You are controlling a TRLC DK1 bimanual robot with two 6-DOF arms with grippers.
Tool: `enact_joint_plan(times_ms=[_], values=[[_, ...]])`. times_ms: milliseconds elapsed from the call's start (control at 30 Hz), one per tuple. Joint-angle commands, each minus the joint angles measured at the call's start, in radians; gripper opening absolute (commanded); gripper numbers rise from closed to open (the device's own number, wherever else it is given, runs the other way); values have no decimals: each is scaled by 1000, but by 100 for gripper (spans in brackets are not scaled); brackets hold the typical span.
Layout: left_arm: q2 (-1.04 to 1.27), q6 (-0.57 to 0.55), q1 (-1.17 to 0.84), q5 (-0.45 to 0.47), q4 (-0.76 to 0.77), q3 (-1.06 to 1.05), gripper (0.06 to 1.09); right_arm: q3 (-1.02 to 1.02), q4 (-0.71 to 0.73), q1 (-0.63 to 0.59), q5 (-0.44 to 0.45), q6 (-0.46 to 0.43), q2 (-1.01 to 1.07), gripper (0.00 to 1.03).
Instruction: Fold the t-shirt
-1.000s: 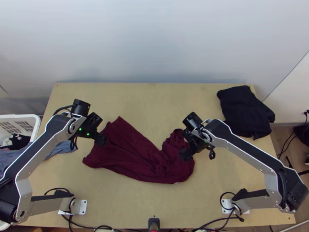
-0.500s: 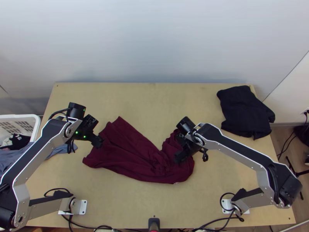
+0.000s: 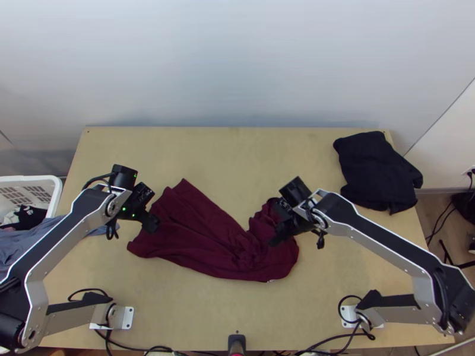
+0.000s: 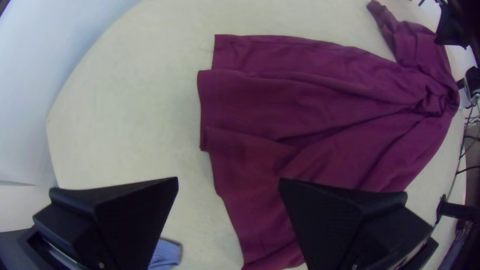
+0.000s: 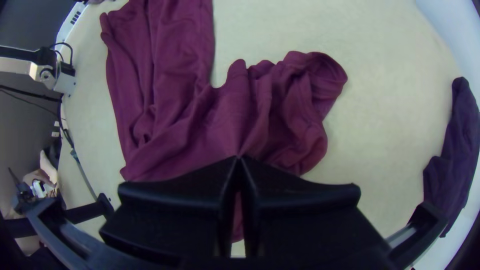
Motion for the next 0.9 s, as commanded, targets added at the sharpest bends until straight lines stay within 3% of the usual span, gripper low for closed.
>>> enact_joint_plan(times_ms=[0, 333, 500, 567, 600, 633, 867], values=[[64, 24, 24, -43, 63, 31, 104, -22, 1, -3, -1, 3, -91, 3], [161, -19, -16, -43, 96, 34, 103, -31, -1, -6, 1, -2, -130, 3], [204, -36, -33, -42, 99, 17, 67, -16, -7, -6, 1, -7, -156, 3], [201, -45, -31, -42, 163, -18, 29, -13, -10, -11, 1, -10, -162, 3], [182, -43, -31, -32, 194, -43, 24, -14, -11, -14, 1, -13, -165, 3], [162, -42, -33, -26, 238, -69, 11, -17, -13, -21, 1, -19, -168, 3], [44, -69, 119, 46, 228, -72, 10, 9, -31, -93, 1, -22, -248, 3]])
